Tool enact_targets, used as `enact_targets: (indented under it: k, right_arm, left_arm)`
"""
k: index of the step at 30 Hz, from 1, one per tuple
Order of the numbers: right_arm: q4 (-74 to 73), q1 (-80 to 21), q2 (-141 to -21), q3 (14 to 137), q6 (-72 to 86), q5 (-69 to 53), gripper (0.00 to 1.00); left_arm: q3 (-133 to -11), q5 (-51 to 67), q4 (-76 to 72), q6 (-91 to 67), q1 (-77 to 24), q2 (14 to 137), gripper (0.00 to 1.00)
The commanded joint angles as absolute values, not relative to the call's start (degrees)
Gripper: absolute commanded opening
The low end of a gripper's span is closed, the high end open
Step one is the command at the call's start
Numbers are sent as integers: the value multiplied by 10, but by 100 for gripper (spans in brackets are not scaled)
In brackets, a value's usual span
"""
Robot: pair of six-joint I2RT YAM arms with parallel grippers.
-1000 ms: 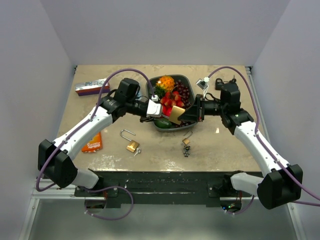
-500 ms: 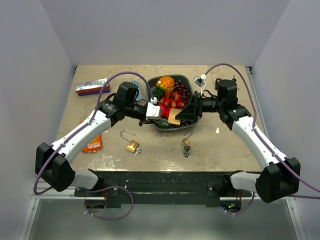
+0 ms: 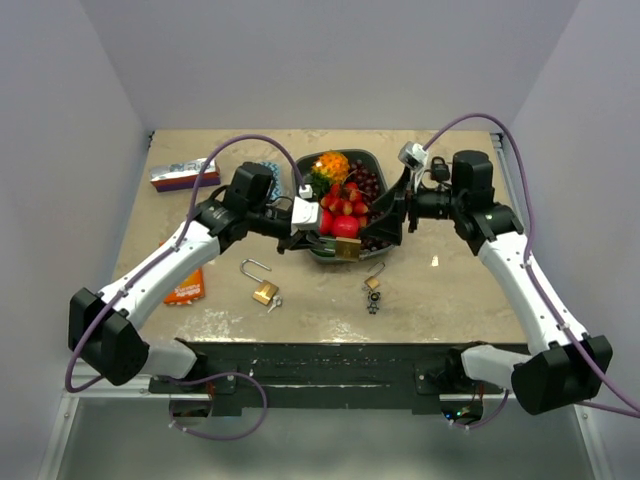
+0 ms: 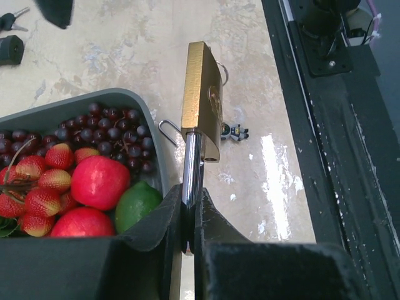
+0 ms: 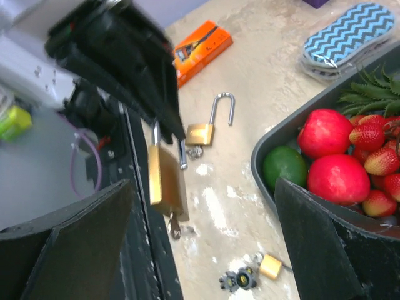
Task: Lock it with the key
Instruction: Pick up the lock from the center of the board, then lock the lock.
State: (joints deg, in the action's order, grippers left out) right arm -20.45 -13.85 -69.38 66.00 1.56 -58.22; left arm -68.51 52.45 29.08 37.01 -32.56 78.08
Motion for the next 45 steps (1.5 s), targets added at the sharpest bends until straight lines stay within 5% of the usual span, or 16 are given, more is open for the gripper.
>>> enact_targets:
  k: [1,12,27,30,31,36,38,42,45]
  right_arm:
    - [-304,-145,-663,682,-142,-622,99]
    - [-332,-226,-662,655,-220,-566,94]
    - [-285,-285,-693,662,-218,-509,39]
    - [-282,-293,-694,663,-218,-503,19]
    - [-283,-293,-694,664,-218,-504,1]
    - [-251,-294,-700,676,-150,-518,0]
    - [-202,-293,-706,672,-74,-540,0]
    - [-172,-291,-708,664,-30,-547,0]
    - [-171,-287,-708,663,-36,-556,0]
  left_arm:
    - [-731,573,234,325,-324,755,0]
    - [-757,570,206,280,-324,774,0]
    - [-757,566,187,246,-326,779,0]
    - [-758,569,186,246,-325,780,0]
    - [-758,568,189,246,-326,780,0]
    - [-750,557,191,242,-320,782,0]
    - [-743,569,199,251,-304,784,11]
    - [-742,588,228,272,-292,778,48]
    - [-733,588,246,270,-276,764,55]
